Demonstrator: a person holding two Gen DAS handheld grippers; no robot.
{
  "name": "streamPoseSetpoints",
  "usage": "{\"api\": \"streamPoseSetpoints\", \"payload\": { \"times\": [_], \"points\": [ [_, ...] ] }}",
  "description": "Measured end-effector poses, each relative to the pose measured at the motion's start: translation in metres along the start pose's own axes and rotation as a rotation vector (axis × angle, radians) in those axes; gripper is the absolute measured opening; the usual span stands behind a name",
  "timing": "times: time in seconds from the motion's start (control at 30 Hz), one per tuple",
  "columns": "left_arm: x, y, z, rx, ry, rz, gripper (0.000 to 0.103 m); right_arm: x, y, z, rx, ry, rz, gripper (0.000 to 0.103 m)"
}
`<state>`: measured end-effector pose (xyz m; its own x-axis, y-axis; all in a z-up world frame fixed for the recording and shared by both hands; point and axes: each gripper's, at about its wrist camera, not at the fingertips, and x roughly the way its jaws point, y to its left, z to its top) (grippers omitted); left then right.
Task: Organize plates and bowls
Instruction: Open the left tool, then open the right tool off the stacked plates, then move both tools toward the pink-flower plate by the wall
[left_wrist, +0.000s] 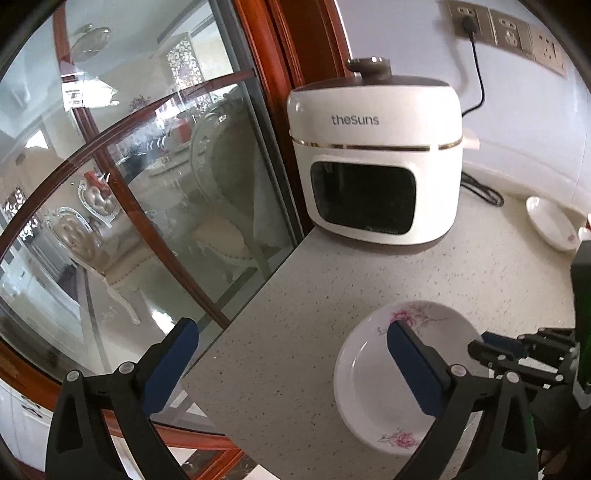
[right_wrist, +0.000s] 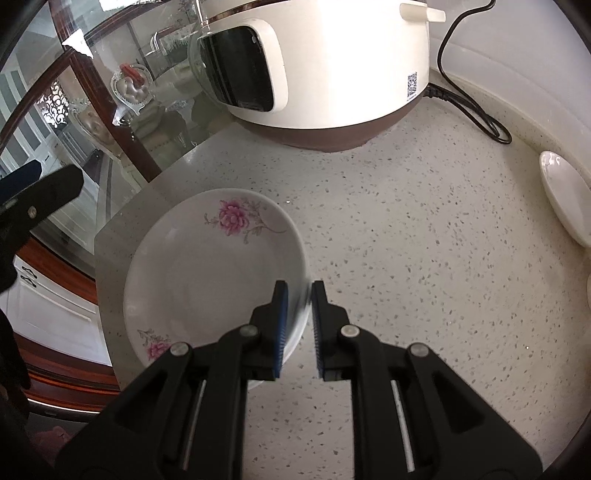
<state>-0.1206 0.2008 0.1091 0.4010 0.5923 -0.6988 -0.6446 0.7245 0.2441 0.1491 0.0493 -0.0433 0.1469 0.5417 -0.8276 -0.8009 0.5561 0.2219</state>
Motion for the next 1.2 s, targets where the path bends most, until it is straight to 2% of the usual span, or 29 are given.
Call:
{"api": "streamPoseSetpoints", "payload": {
  "times": [0.17, 0.43, 0.57, 0.8, 1.1, 1.2],
  "points": [
    [0.005, -0.004, -0.003, 0.023, 0.030, -0.006, 0.103, 0.001, 0.001, 0.000, 0.004, 0.003, -0.004, 0.017],
    [0.006, -0.010, 0.003, 0.042, 0.012, -0.041, 0.103, 0.001, -0.001, 0.000, 0.019, 0.011, 0.006, 0.018],
    [0.006, -0.016, 0.007, 0.054, 0.000, -0.067, 0.103, -0.007, -0.005, 0.003, 0.037, -0.033, 0.039, 0.019],
    [0.012, -0.032, 0.012, 0.104, -0.009, -0.114, 0.103, -0.016, -0.017, 0.000, 0.072, -0.069, 0.026, 0.021],
    [0.008, -0.084, 0.025, 0.190, -0.034, -0.230, 0.103, -0.025, -0.060, -0.013, 0.204, -0.089, -0.049, 0.021],
    [0.010, -0.108, 0.031, 0.232, -0.040, -0.274, 0.103, -0.031, -0.083, -0.022, 0.260, -0.088, -0.083, 0.025]
  ]
}}
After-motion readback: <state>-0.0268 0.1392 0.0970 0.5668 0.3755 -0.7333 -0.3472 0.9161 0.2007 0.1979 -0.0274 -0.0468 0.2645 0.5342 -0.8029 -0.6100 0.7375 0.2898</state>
